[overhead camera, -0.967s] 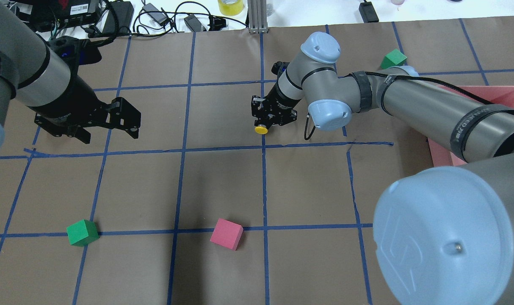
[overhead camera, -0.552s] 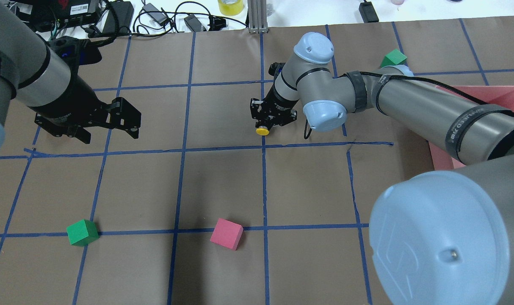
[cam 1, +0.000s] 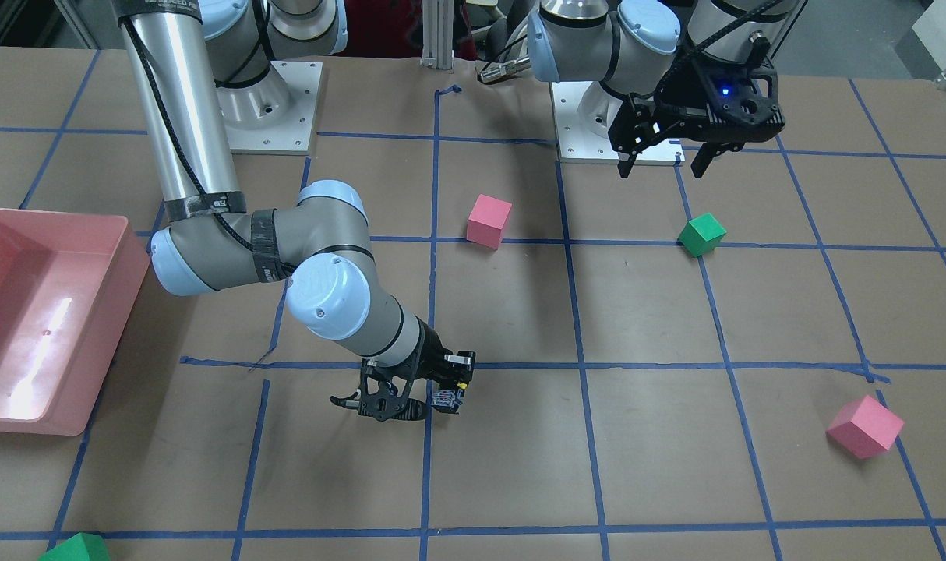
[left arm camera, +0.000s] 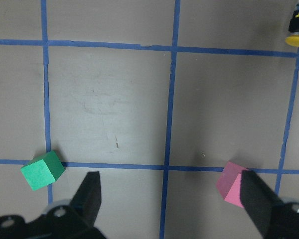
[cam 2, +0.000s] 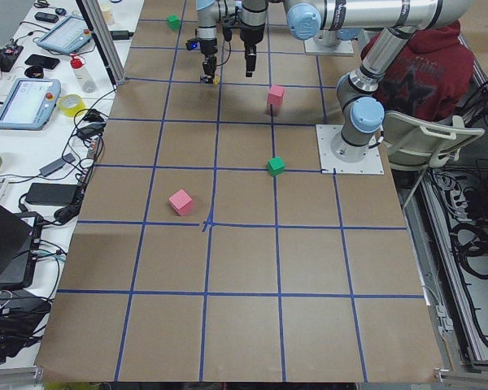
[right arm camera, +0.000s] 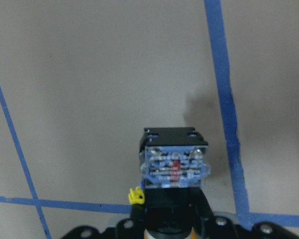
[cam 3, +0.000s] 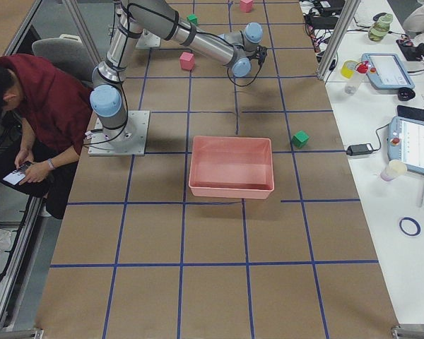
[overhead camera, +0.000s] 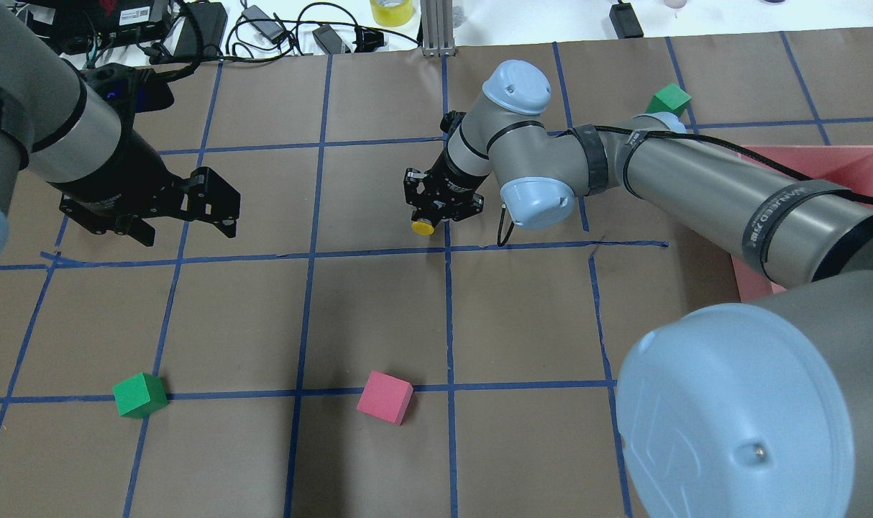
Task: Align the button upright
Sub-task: 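Set the button down on its side, open and raise the right gripper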
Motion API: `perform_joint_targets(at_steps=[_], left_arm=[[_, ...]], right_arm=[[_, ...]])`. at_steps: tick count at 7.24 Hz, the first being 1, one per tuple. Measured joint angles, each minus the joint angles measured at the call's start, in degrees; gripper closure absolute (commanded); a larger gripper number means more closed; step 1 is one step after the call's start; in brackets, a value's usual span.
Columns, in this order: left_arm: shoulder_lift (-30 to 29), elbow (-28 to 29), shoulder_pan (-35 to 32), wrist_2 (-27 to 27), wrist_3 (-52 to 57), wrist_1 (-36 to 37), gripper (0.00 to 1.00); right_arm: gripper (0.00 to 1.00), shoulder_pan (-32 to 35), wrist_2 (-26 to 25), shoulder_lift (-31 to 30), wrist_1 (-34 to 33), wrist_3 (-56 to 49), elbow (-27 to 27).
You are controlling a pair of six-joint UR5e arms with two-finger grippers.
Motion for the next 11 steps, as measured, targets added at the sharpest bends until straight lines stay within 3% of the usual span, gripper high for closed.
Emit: perform_joint_targets(at_steps=[1, 2, 3, 4, 8, 9, 11], left_arm=[[0.08, -0.04, 0.01, 0.00, 0.02, -0.69, 0.00], [0.17, -0.13, 0.04, 0.00, 0.31, -1.65, 0.00], [0.27, -0.21, 0.07, 0.36, 0.76, -2.37, 0.00], [0.33, -0.25, 0.07, 0.96, 1.00, -2.67, 0.00], [0.37, -0.09, 0.10, 1.32, 1.22, -2.62, 0.00], [0.34, 0.00, 0.27, 1.32, 1.28, -2.40, 0.00], [0.29, 0.41, 1.72, 1.32, 2.01, -2.08, 0.00]], right_arm=[[0.71, 0.02, -0.01, 0.20, -0.03, -0.39, -0.11], [0.46, 0.03, 0.15, 0.57, 0.06, -0.43, -0.15], [0.14, 0.03, 0.50, 0.98, 0.35, -0.35, -0.17], [0.00, 0.03, 0.76, 1.26, 0.58, -0.34, -0.18], [0.00, -0.02, 0.23, 0.31, 1.04, -2.65, -1.55], [0.00, -0.24, -1.72, -1.56, 2.47, -5.34, -2.02], [0.00, -1.26, -12.41, -7.84, 11.00, -10.92, -2.00]])
